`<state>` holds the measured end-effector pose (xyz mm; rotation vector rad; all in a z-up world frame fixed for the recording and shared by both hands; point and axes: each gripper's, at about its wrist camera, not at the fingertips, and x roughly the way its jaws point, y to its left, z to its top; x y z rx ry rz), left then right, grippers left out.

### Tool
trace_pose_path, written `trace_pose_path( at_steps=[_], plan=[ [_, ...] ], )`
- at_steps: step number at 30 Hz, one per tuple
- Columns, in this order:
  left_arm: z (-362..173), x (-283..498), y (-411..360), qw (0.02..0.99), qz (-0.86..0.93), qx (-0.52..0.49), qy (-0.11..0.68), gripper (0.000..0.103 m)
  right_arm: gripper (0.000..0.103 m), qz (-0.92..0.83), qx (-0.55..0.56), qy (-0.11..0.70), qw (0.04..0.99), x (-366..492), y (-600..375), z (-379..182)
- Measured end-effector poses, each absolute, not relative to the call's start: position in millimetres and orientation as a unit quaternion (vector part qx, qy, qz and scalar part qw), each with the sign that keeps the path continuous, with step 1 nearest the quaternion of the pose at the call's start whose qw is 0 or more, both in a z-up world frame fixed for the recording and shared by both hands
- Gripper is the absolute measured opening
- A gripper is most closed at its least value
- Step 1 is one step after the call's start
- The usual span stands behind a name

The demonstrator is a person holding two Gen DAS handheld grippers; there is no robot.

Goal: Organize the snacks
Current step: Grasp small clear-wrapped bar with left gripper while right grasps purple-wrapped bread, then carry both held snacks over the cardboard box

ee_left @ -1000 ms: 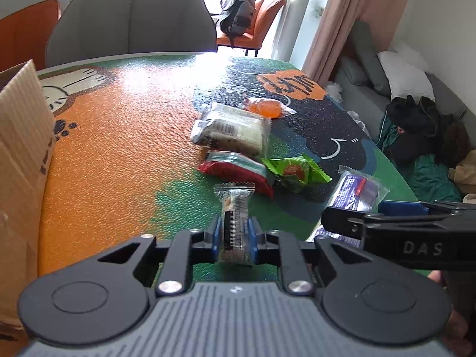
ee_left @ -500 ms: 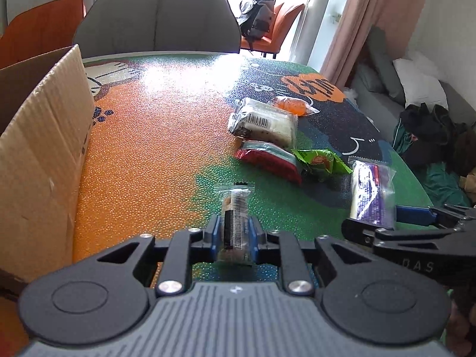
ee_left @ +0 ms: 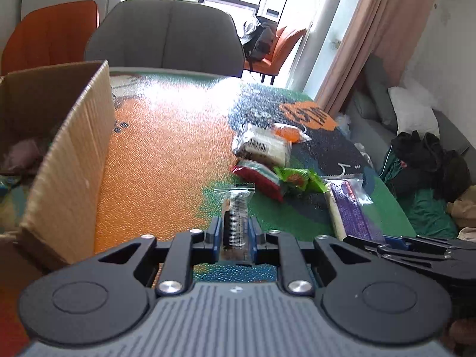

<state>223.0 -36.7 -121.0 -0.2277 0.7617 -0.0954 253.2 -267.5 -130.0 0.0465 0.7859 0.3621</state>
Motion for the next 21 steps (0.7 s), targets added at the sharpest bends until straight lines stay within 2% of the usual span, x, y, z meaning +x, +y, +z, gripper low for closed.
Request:
trace_pose_path(
  at_steps=[21],
  plan=[
    [-45, 195, 14, 0.95, -0.005, -0.103, 0.293, 0.018, 0.028, 0.234, 0.058, 0.304, 0.922, 253, -216, -72]
  ],
)
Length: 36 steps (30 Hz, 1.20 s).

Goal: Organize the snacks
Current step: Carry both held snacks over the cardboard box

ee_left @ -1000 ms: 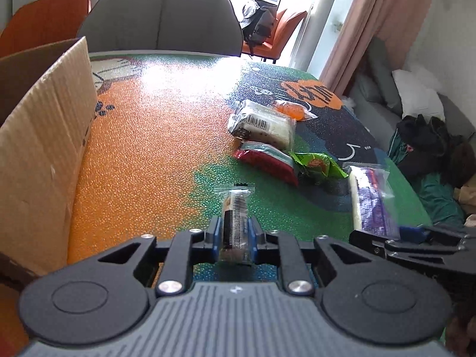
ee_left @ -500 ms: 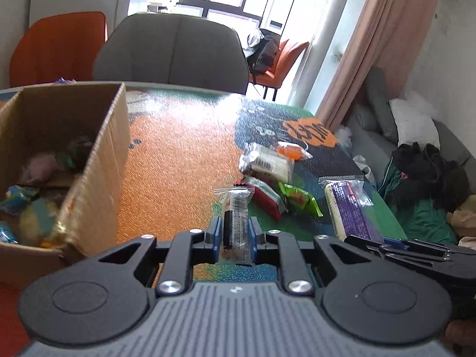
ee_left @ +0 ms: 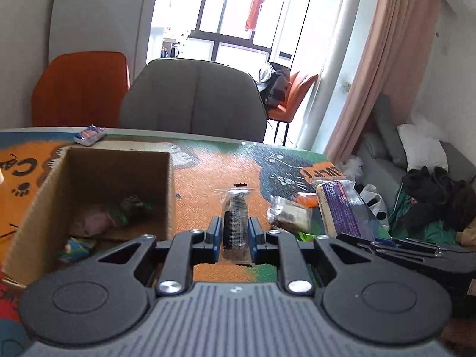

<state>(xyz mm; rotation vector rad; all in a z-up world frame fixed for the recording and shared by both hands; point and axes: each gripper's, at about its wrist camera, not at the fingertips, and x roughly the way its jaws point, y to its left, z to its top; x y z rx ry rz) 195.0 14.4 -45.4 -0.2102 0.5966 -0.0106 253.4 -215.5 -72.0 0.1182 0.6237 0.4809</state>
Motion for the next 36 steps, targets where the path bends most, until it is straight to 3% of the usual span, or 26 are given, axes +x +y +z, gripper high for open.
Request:
trace_pose_path(
  at_steps=[32, 36],
  plan=[
    [-47, 176, 135, 0.934, 0.109, -0.162, 0.301, 0.018, 0.028, 0.328, 0.019, 0.29, 0.899, 255, -90, -41],
    [-46, 179, 142, 0.932, 0.102, -0.174, 0.3, 0.023, 0.028, 0.335, 0.013, 0.291, 0.896, 256, -75, -39]
  ],
)
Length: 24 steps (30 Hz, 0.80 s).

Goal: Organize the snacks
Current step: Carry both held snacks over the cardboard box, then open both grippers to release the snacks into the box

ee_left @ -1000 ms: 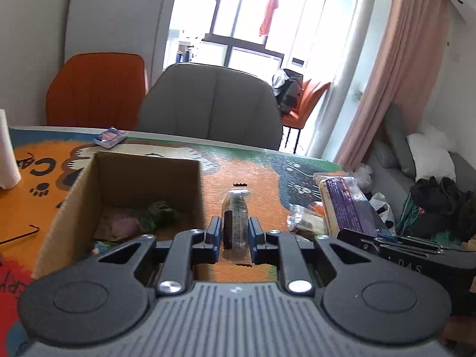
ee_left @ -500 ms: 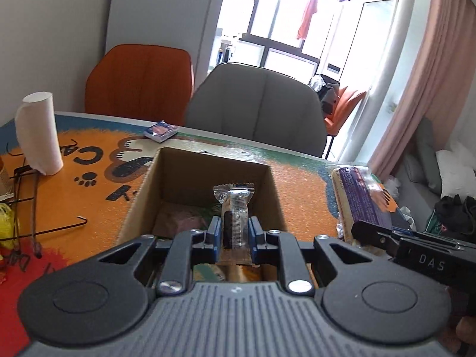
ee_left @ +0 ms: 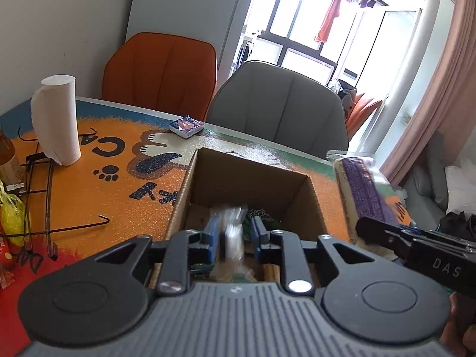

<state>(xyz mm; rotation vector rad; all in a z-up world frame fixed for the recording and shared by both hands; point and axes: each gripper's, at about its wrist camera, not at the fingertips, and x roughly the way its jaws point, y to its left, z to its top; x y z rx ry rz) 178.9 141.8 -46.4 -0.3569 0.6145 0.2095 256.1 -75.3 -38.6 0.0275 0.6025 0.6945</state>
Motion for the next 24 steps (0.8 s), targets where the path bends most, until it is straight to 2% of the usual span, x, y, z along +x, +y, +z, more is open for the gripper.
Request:
trace_pose_path(
  at_steps=[6, 12, 14, 16, 17, 20, 24],
  plan=[
    [-44, 171, 156, 0.931, 0.114, -0.185, 0.294, 0.028, 0.028, 0.346, 0.004, 0.299, 0.889, 259, -56, -41],
    [-44, 163, 170, 0.928, 0.127, -0.191, 0.294, 0.04, 0.028, 0.359, 0.001, 0.3, 0.884, 260, -37, -42],
    [-44, 161, 173, 0.927, 0.128, -0.193, 0.296, 0.046, 0.029, 0.363, 0.0, 0.3, 0.882, 260, -32, -42],
    [-44, 160, 174, 0.926, 0.127, -0.194, 0.297, 0.051, 0.04, 0.359, -0.003, 0.298, 0.884, 258, -29, -41],
    [-44, 159, 174, 0.927, 0.127, -0.193, 0.296, 0.054, 0.041, 0.357, -0.005, 0.296, 0.886, 258, -29, -41],
    [-44, 158, 174, 0.927, 0.126, -0.193, 0.294, 0.065, 0.042, 0.351, -0.001, 0.301, 0.887, 258, -35, -41],
    [-43, 157, 171, 0.929, 0.125, -0.195, 0.289, 0.074, 0.042, 0.335, 0.003, 0.304, 0.892, 258, -49, -42]
  ],
)
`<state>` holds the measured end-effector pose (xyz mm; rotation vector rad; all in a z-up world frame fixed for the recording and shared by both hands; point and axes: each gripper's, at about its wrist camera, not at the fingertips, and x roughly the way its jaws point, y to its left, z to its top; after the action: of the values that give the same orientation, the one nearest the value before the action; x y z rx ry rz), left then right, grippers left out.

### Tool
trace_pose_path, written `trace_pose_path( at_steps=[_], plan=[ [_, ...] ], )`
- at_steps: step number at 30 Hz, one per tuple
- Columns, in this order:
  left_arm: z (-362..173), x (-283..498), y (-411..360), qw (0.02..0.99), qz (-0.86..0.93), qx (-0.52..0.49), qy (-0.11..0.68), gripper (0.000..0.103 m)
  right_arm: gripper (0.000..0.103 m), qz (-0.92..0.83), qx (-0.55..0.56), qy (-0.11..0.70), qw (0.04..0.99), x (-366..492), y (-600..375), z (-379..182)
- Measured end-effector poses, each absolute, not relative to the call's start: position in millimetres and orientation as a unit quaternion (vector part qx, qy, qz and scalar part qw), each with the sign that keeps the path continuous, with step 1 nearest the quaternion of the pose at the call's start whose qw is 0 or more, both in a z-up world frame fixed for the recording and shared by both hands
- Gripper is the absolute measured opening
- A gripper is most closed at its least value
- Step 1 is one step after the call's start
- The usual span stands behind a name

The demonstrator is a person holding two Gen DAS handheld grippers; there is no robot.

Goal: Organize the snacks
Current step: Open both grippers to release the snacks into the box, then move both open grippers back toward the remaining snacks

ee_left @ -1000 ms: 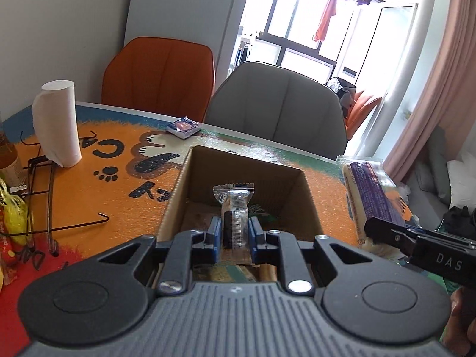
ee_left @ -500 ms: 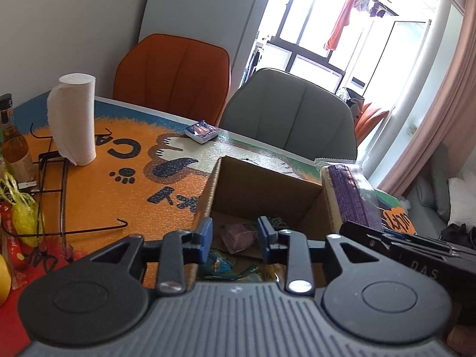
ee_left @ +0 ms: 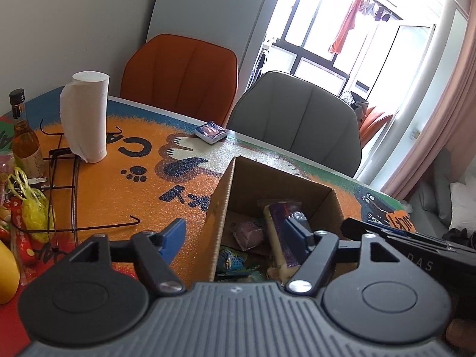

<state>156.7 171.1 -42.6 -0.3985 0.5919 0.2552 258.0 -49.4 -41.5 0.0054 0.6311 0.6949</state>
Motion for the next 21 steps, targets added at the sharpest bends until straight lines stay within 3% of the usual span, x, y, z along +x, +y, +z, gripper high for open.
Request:
trace_pose_path(
  at_steps=[4, 21],
  plan=[
    [-42, 156, 165, 0.931, 0.124, -0.192, 0.285, 0.084, 0.055, 0.317, 0.007, 0.302, 0.899, 255, -65, -42],
    [-41, 165, 112, 0.937, 0.088, -0.171, 0.291, 0.093, 0.075, 0.25, 0.03, 0.298, 0.921, 254, -145, -45]
  ],
)
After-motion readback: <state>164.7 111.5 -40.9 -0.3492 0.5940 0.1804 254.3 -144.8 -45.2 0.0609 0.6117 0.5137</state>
